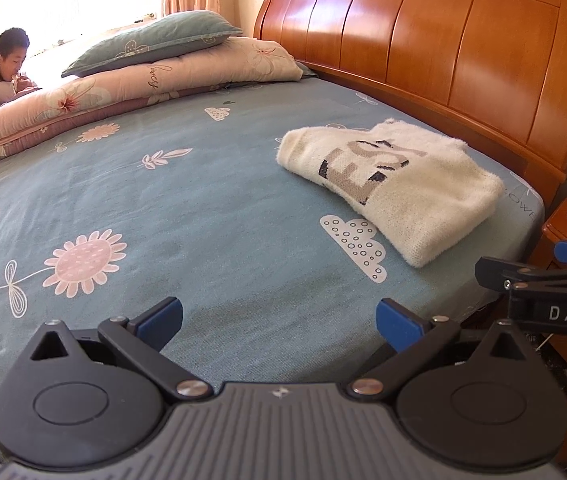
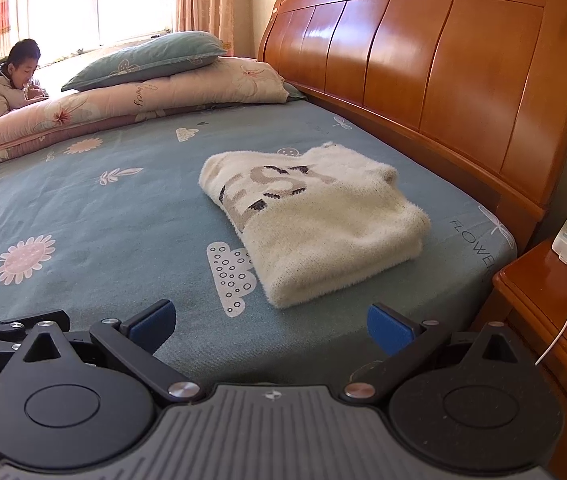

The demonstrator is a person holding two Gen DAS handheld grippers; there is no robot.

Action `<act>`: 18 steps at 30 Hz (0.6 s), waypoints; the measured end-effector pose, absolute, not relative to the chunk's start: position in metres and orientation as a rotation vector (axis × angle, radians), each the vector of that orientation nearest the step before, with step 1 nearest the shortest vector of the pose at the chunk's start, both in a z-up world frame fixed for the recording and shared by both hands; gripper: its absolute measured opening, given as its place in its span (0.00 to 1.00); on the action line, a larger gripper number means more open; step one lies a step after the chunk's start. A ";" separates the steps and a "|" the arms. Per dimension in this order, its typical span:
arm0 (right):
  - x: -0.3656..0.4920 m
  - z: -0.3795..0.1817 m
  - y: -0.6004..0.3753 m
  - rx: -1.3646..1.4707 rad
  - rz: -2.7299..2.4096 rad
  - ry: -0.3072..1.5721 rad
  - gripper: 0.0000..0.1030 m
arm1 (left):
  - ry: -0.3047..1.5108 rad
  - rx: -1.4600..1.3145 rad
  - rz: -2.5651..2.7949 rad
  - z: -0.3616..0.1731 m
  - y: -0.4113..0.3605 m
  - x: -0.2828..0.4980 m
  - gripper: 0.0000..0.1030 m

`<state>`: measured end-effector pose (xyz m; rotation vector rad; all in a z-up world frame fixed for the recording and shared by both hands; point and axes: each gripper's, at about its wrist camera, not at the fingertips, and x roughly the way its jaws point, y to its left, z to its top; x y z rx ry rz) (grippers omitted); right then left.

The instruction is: Fold clothes

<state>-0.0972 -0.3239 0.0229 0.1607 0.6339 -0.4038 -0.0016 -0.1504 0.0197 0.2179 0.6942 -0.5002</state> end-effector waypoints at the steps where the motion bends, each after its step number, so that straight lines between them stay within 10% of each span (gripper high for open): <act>1: -0.099 0.022 -0.323 0.158 -0.404 0.634 1.00 | 0.701 0.211 -0.494 0.018 -0.148 -0.002 0.99; 18: -0.104 0.021 -0.306 0.190 -0.435 0.612 1.00 | 0.692 0.205 -0.544 0.018 -0.132 -0.016 0.99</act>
